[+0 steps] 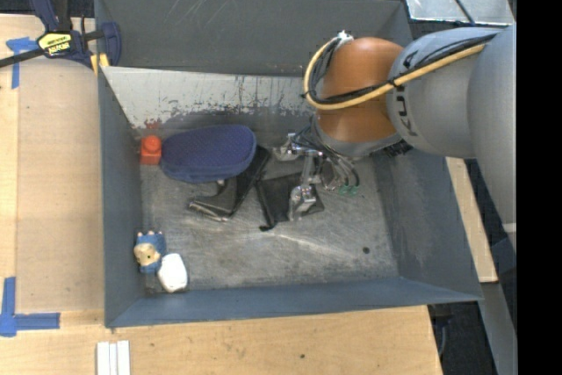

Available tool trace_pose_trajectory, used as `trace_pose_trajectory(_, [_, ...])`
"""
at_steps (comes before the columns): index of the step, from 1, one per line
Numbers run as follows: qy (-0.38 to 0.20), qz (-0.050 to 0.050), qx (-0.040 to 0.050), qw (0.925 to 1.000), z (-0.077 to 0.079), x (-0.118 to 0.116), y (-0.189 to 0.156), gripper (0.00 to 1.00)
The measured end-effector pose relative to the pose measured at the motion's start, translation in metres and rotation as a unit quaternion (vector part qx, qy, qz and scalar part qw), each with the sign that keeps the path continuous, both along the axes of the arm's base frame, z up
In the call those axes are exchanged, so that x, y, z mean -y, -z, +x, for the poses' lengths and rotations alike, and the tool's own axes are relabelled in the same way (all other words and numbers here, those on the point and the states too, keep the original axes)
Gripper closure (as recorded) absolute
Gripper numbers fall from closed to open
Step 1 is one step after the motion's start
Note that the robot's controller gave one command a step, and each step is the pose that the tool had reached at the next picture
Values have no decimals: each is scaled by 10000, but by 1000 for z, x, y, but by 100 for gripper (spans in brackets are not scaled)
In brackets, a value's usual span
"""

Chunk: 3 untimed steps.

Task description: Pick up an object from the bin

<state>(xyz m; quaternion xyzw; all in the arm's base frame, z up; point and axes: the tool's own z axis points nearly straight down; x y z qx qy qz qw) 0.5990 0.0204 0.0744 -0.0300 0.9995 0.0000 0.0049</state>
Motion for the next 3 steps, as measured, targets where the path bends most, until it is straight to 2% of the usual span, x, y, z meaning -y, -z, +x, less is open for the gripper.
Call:
trace_pose_trajectory(1, [1,0,-21,10000,2,0,-3,0])
trace_pose_trajectory(2, [2,3,64,10000,6,0,-7,100])
trace_pose_trajectory(3, [1,-3,-3,10000,9,0,-54,100])
